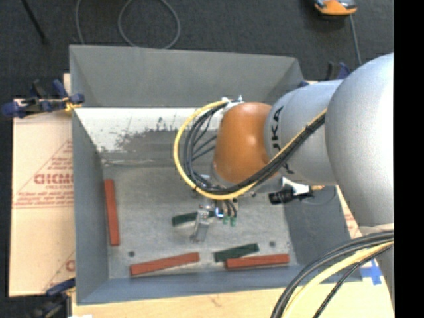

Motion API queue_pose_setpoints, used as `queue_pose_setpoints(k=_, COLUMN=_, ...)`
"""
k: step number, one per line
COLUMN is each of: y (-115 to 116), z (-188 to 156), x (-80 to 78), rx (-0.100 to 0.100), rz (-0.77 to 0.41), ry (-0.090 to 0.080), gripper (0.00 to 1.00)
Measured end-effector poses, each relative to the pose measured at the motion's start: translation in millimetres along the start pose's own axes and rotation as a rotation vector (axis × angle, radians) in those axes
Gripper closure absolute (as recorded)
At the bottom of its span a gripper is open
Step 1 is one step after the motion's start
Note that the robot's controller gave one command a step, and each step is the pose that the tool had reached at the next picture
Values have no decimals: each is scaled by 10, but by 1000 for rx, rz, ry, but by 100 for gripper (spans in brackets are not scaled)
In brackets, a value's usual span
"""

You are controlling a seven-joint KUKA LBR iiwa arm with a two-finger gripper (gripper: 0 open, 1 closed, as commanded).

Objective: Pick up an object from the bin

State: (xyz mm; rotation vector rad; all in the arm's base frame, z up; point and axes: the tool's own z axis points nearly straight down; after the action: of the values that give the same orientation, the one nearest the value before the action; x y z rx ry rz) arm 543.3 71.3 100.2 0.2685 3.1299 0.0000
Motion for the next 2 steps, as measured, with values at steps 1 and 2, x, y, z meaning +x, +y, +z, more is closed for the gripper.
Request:
queue_pose_setpoints(k=1, y=-77, z=303, x=-30, rx=0, rz=207, ry=0, gripper=0)
queue_pose_setpoints(k=2, y=-81, z=298, x=-39, rx=-1, rz=206, ry=-1, gripper=0)
